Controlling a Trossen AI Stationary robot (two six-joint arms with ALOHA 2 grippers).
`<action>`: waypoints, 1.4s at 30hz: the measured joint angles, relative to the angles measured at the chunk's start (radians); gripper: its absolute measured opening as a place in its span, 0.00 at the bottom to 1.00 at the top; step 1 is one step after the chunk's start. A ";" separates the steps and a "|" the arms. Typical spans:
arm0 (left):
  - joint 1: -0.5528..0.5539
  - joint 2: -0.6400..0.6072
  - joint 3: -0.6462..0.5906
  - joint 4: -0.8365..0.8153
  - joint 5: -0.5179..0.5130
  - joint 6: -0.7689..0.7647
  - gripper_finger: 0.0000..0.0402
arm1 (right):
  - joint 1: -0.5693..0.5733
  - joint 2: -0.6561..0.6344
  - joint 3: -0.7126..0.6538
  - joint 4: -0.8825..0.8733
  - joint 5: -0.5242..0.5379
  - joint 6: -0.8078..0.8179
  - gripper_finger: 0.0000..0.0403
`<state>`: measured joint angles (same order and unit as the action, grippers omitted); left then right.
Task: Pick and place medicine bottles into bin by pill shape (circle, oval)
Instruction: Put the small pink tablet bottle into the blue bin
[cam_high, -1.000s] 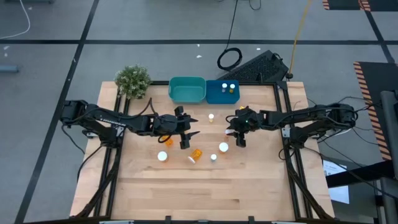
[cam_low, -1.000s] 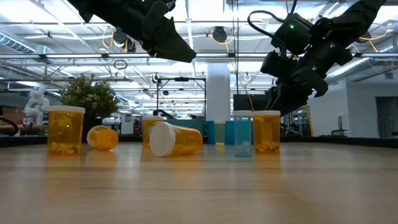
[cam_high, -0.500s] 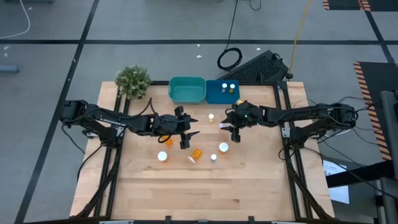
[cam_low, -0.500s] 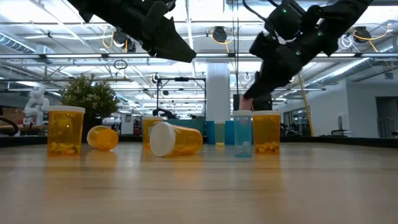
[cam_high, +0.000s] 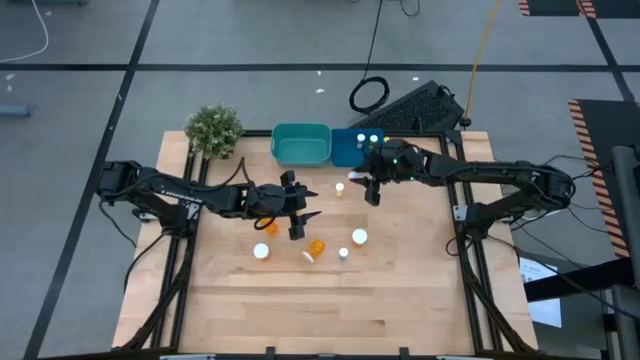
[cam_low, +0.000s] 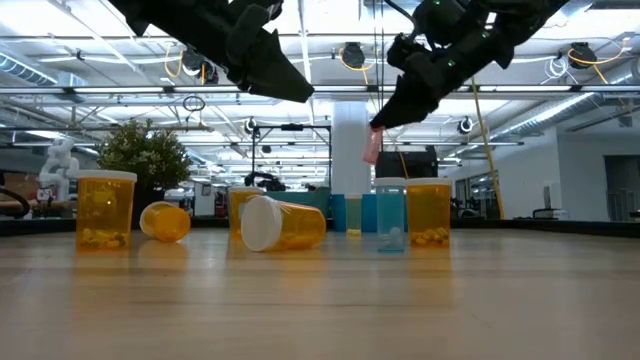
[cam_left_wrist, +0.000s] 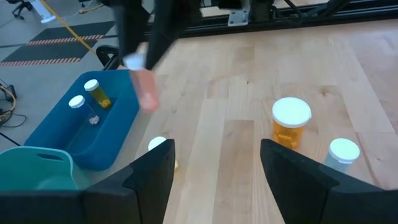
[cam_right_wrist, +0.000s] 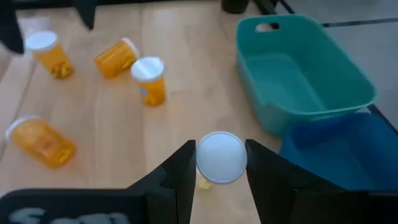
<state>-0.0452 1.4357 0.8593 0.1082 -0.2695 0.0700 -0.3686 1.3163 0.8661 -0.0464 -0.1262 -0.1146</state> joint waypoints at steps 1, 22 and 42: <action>0.000 0.000 0.000 0.000 0.000 0.000 0.60 | -0.009 0.000 0.012 -0.003 -0.003 0.000 0.30; 0.000 0.000 0.000 0.002 0.000 0.004 0.60 | -0.187 0.103 0.232 -0.066 -0.060 -0.086 0.30; 0.000 0.000 0.000 0.001 0.003 0.005 0.60 | -0.323 0.405 0.448 -0.131 -0.059 -0.189 0.30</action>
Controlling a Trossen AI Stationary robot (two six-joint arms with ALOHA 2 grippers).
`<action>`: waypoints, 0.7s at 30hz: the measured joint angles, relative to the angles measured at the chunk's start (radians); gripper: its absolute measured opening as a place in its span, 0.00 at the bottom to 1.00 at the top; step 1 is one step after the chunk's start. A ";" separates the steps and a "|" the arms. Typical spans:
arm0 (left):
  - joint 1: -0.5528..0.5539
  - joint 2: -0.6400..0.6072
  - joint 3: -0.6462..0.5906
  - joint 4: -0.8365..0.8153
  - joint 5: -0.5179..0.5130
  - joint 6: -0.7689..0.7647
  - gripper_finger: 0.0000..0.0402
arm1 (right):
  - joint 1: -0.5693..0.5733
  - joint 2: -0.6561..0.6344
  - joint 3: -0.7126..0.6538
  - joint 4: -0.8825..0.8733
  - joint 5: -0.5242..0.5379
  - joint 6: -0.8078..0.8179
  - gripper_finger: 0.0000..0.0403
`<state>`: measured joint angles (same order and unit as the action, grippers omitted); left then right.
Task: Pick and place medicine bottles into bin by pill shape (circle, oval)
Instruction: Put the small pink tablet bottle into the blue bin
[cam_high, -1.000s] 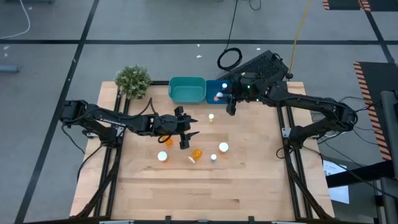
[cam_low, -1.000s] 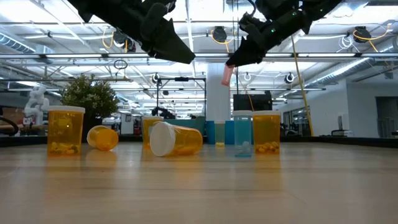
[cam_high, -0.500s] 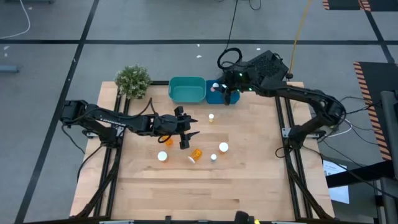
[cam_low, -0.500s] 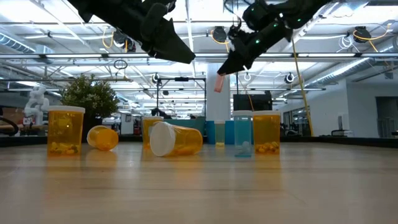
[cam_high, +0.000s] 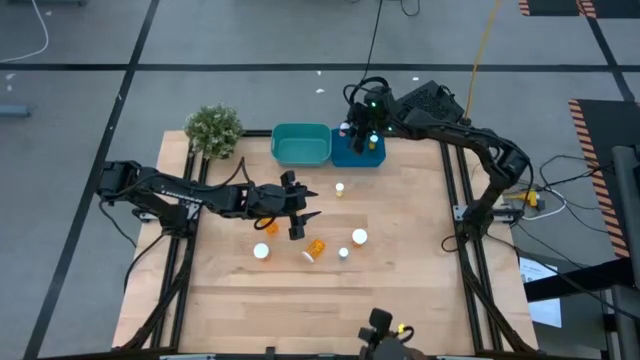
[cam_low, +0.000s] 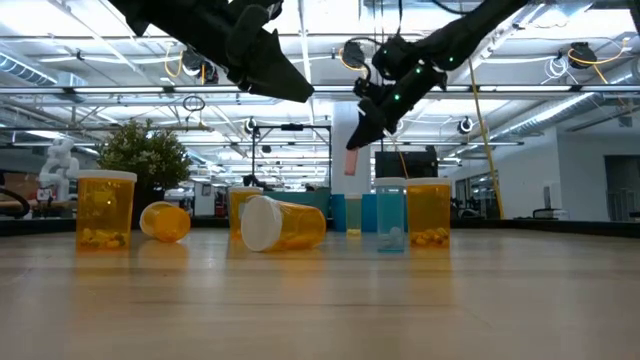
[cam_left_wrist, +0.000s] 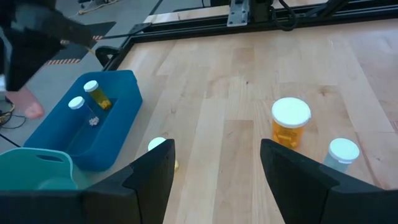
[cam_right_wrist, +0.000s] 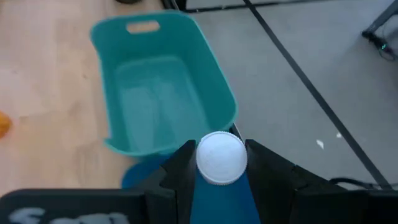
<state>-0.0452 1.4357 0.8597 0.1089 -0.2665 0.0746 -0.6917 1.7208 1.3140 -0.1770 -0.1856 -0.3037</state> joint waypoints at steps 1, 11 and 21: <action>0.000 0.000 0.000 0.000 0.000 0.001 0.60 | -0.006 0.010 0.000 0.000 0.000 -0.005 0.30; 0.000 0.000 0.000 0.000 0.000 0.003 0.60 | -0.035 0.101 0.000 0.017 -0.001 -0.038 0.30; 0.000 0.000 0.000 0.000 0.000 0.003 0.60 | -0.049 0.126 0.000 0.031 -0.002 -0.040 0.30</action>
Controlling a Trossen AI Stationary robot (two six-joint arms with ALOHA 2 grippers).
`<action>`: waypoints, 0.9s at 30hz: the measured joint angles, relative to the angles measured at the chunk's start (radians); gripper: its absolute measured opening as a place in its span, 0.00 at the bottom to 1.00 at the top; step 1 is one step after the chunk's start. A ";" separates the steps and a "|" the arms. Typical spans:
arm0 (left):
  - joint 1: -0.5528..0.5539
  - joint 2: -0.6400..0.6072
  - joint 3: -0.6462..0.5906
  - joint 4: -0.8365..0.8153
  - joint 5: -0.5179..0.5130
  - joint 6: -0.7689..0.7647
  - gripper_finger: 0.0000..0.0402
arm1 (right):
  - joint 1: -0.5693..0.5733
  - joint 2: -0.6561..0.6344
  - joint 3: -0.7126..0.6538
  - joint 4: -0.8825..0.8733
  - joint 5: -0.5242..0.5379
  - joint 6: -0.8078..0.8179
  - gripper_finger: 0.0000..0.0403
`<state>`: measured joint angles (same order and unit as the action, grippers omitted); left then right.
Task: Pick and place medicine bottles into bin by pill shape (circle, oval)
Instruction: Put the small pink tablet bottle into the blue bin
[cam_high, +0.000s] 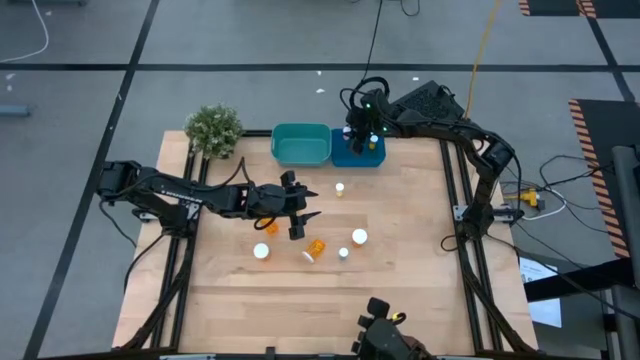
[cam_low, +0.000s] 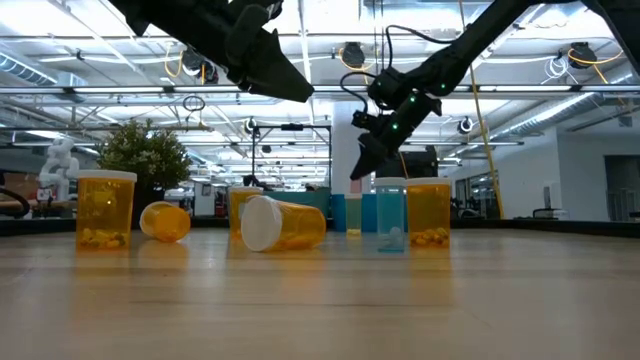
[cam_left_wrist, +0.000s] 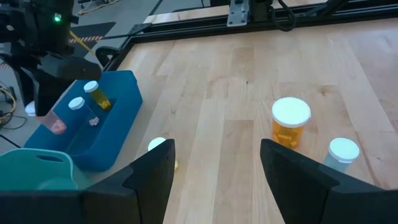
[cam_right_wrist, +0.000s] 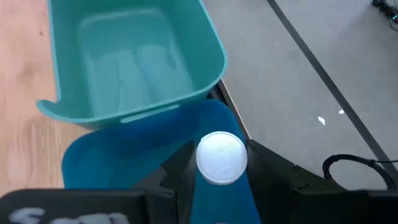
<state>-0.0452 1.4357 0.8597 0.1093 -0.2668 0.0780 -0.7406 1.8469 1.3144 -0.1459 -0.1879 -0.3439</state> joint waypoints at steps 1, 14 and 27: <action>0.000 0.000 0.000 0.000 0.000 0.000 0.60 | 0.000 0.000 0.000 0.000 0.000 0.002 0.30; 0.000 0.000 0.000 0.000 0.000 -0.002 0.60 | 0.000 0.078 -0.001 0.015 -0.001 0.016 0.30; 0.000 0.000 0.000 0.000 0.000 -0.001 0.60 | -0.016 0.082 -0.001 0.012 0.000 0.036 0.30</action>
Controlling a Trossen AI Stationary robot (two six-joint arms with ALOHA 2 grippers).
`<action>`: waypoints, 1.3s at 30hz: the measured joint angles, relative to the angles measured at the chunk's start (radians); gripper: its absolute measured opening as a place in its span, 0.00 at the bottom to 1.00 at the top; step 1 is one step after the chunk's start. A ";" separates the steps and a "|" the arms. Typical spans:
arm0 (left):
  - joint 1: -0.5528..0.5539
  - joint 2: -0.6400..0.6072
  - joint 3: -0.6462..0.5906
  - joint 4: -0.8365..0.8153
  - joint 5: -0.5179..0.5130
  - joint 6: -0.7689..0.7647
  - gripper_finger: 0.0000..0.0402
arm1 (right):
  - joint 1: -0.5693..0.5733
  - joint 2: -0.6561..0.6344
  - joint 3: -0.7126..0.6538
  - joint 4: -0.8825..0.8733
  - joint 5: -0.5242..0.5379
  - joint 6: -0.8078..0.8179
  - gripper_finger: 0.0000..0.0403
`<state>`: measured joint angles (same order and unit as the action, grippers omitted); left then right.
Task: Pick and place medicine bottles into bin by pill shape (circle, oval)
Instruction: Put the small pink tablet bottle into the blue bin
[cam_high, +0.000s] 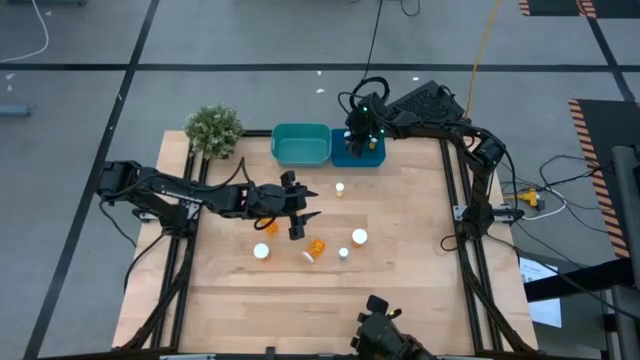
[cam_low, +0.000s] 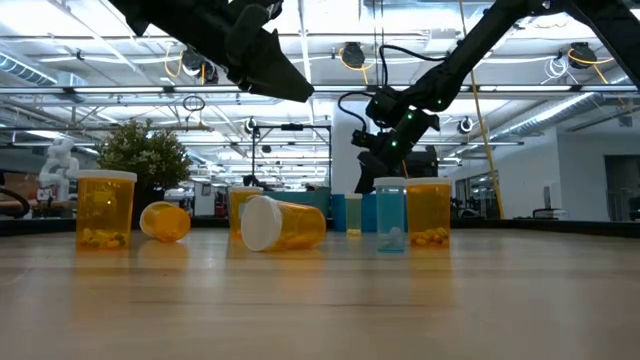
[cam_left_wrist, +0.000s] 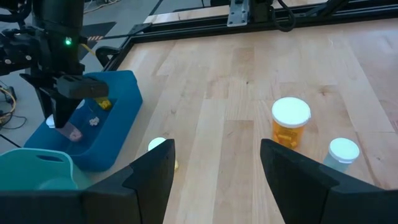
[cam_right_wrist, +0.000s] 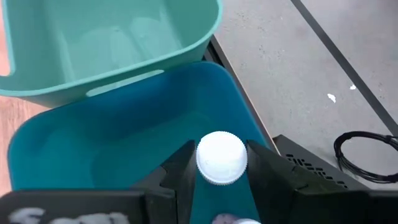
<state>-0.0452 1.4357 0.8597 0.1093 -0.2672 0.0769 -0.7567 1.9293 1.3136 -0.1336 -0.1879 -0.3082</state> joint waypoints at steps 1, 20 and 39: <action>0.000 0.000 0.000 0.000 0.000 0.000 0.60 | 0.000 0.000 0.000 0.000 0.000 0.000 0.30; 0.000 0.000 0.000 0.000 0.001 0.000 0.60 | 0.001 0.028 0.000 0.014 0.000 0.012 0.33; -0.001 0.000 0.000 -0.001 0.005 -0.004 0.60 | 0.017 -0.024 -0.001 -0.032 0.003 0.032 0.51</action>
<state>-0.0461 1.4357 0.8597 0.1082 -0.2623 0.0731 -0.7393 1.9051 1.3125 -0.1655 -0.1847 -0.2764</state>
